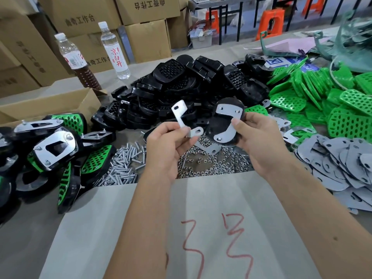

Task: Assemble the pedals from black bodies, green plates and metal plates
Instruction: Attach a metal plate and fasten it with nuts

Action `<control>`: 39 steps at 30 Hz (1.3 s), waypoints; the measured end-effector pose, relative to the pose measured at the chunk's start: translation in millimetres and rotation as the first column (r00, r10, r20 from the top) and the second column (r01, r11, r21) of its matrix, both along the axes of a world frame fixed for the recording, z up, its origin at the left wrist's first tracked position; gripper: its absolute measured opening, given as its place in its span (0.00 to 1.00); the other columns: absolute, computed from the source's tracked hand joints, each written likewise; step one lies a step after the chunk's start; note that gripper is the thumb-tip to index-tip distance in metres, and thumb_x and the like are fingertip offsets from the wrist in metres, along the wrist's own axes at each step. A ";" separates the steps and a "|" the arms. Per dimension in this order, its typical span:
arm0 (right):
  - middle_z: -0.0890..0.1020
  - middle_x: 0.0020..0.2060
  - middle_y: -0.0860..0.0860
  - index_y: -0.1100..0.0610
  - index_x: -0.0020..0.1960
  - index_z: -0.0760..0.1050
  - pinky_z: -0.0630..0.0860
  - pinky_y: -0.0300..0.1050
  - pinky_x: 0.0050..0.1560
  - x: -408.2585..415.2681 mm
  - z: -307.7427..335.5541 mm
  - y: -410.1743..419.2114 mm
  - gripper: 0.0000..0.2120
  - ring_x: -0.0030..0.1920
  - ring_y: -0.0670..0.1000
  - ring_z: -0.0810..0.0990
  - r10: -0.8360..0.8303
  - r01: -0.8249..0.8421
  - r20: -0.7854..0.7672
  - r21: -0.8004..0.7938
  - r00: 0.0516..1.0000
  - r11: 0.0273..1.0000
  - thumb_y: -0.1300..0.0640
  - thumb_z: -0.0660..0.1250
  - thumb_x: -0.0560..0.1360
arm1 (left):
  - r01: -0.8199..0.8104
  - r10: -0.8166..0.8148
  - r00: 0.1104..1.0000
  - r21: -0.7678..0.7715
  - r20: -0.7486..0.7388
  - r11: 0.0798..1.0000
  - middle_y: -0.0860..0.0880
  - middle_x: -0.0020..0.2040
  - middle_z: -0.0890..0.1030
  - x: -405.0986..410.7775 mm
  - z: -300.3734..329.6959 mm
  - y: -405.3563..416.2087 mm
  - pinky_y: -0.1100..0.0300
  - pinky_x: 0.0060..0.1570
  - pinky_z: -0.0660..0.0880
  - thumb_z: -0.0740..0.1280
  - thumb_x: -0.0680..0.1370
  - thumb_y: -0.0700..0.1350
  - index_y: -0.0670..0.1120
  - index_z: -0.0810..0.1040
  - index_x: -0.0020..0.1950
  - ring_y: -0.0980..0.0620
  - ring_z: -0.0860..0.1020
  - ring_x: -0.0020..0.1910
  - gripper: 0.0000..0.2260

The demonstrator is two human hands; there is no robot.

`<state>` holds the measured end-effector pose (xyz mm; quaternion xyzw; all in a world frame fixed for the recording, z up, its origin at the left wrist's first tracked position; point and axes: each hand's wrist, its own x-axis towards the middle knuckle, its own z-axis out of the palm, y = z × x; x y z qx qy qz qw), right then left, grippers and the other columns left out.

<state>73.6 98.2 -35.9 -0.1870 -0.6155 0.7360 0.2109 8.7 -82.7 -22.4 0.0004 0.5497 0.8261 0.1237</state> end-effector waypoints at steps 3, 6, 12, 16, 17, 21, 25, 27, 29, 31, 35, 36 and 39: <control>0.89 0.48 0.52 0.57 0.57 0.81 0.83 0.63 0.55 -0.2 -2.7 -5.2 0.06 0.52 0.58 0.88 0.022 -0.022 0.003 0.132 1.000 0.991 0.62 0.69 0.82 | 0.090 -0.107 0.991 -0.201 -0.077 0.975 0.46 0.41 0.85 3.2 -1.3 4.1 0.62 0.34 0.79 0.71 0.81 0.39 0.45 0.84 0.40 0.50 0.83 0.38 0.09; 0.89 0.47 0.48 0.54 0.57 0.81 0.81 0.51 0.49 -0.3 -4.7 -6.4 0.06 0.48 0.50 0.88 0.032 -0.032 0.002 0.203 0.999 0.979 0.61 0.70 0.81 | 0.072 -0.209 0.950 -0.487 -0.232 0.870 0.49 0.39 0.82 9.0 -5.7 11.7 0.60 0.39 0.72 0.73 0.80 0.44 0.47 0.83 0.39 0.54 0.76 0.39 0.10; 0.89 0.48 0.48 0.52 0.56 0.81 0.82 0.45 0.46 1.6 -3.6 -7.2 0.06 0.48 0.49 0.88 0.114 -0.104 -0.027 0.249 0.993 0.963 0.61 0.69 0.82 | -0.011 -0.124 0.956 -0.457 -0.266 0.889 0.48 0.36 0.78 15.6 -7.4 21.9 0.59 0.39 0.68 0.73 0.80 0.44 0.42 0.82 0.40 0.56 0.70 0.33 0.11; 0.89 0.46 0.48 0.54 0.56 0.81 0.77 0.32 0.37 2.4 -3.9 -9.1 0.05 0.43 0.45 0.87 0.136 -0.123 -0.037 0.247 0.990 0.961 0.62 0.69 0.82 | -0.018 -0.088 0.969 -0.420 -0.232 0.907 0.50 0.36 0.80 13.5 -8.8 21.9 0.54 0.45 0.71 0.72 0.80 0.44 0.45 0.80 0.36 0.52 0.73 0.40 0.13; 0.89 0.46 0.48 0.55 0.56 0.81 0.77 0.32 0.37 2.4 -4.3 -9.4 0.05 0.43 0.45 0.87 0.137 -0.123 -0.039 0.247 0.990 0.961 0.62 0.69 0.81 | -0.005 -0.098 0.970 -0.420 -0.224 0.907 0.49 0.37 0.79 12.5 -8.9 21.0 0.54 0.46 0.70 0.72 0.80 0.44 0.45 0.80 0.36 0.51 0.73 0.40 0.13; 0.89 0.46 0.48 0.54 0.56 0.81 0.76 0.32 0.37 1.4 -6.0 -9.6 0.05 0.43 0.45 0.87 0.147 -0.136 -0.030 0.240 0.989 0.961 0.61 0.70 0.81 | 0.045 -0.138 0.971 -0.418 -0.195 0.907 0.44 0.41 0.79 8.2 -8.9 16.0 0.55 0.43 0.69 0.73 0.80 0.44 0.40 0.80 0.38 0.50 0.73 0.41 0.12; 0.89 0.46 0.50 0.54 0.55 0.81 0.78 0.35 0.36 0.3 -4.4 -9.9 0.05 0.42 0.46 0.87 0.139 -0.128 -0.042 0.198 0.989 0.972 0.62 0.69 0.81 | 0.084 -0.144 0.980 -0.372 -0.135 0.924 0.51 0.38 0.79 6.8 -6.3 11.7 0.62 0.35 0.67 0.73 0.80 0.43 0.49 0.81 0.35 0.56 0.72 0.35 0.13; 0.89 0.47 0.52 0.55 0.56 0.81 0.83 0.46 0.43 -0.3 -4.0 -9.7 0.05 0.47 0.53 0.88 0.132 -0.123 -0.055 0.150 0.990 0.981 0.63 0.69 0.81 | 0.100 -0.161 0.978 -0.384 -0.130 0.918 0.51 0.39 0.80 6.6 -5.6 10.3 0.62 0.36 0.67 0.73 0.80 0.44 0.49 0.81 0.36 0.56 0.73 0.36 0.12; 0.89 0.48 0.53 0.56 0.56 0.81 0.84 0.54 0.51 -0.3 -4.1 -9.1 0.06 0.50 0.56 0.88 0.134 -0.127 -0.050 0.138 0.990 0.982 0.63 0.69 0.81 | 0.115 -0.182 0.974 -0.397 -0.134 0.911 0.50 0.40 0.80 7.4 -5.3 10.4 0.62 0.36 0.68 0.73 0.80 0.44 0.48 0.81 0.36 0.56 0.73 0.36 0.11; 0.89 0.49 0.52 0.56 0.56 0.81 0.83 0.53 0.50 0.3 -4.5 -7.7 0.05 0.50 0.54 0.88 0.149 -0.142 -0.037 0.160 0.988 0.977 0.62 0.69 0.81 | 0.117 -0.194 0.970 -0.415 -0.148 0.902 0.48 0.40 0.81 8.2 -5.3 11.4 0.64 0.34 0.68 0.73 0.80 0.43 0.47 0.81 0.36 0.56 0.73 0.35 0.11; 0.89 0.48 0.51 0.54 0.56 0.81 0.83 0.49 0.47 1.9 -3.8 -7.2 0.05 0.49 0.53 0.88 0.161 -0.153 -0.040 0.168 0.986 0.974 0.62 0.70 0.81 | 0.115 -0.196 0.968 -0.416 -0.157 0.902 0.48 0.39 0.81 9.1 -5.0 12.6 0.61 0.36 0.68 0.73 0.79 0.42 0.48 0.81 0.34 0.53 0.74 0.38 0.13; 0.89 0.48 0.52 0.55 0.56 0.82 0.83 0.51 0.48 1.9 -3.9 -7.4 0.06 0.50 0.54 0.88 0.159 -0.150 -0.045 0.160 0.986 0.976 0.62 0.70 0.81 | 0.112 -0.195 0.968 -0.419 -0.160 0.901 0.47 0.40 0.81 8.9 -5.3 12.5 0.59 0.38 0.67 0.73 0.79 0.43 0.48 0.81 0.34 0.52 0.73 0.39 0.14; 0.89 0.48 0.52 0.56 0.56 0.82 0.83 0.53 0.50 1.9 -4.4 -7.8 0.06 0.50 0.54 0.88 0.148 -0.141 -0.046 0.143 0.988 0.980 0.63 0.70 0.81 | 0.087 -0.200 0.958 -0.461 -0.204 0.883 0.39 0.41 0.82 9.7 -6.3 13.0 0.58 0.41 0.69 0.74 0.79 0.45 0.47 0.81 0.33 0.51 0.73 0.40 0.14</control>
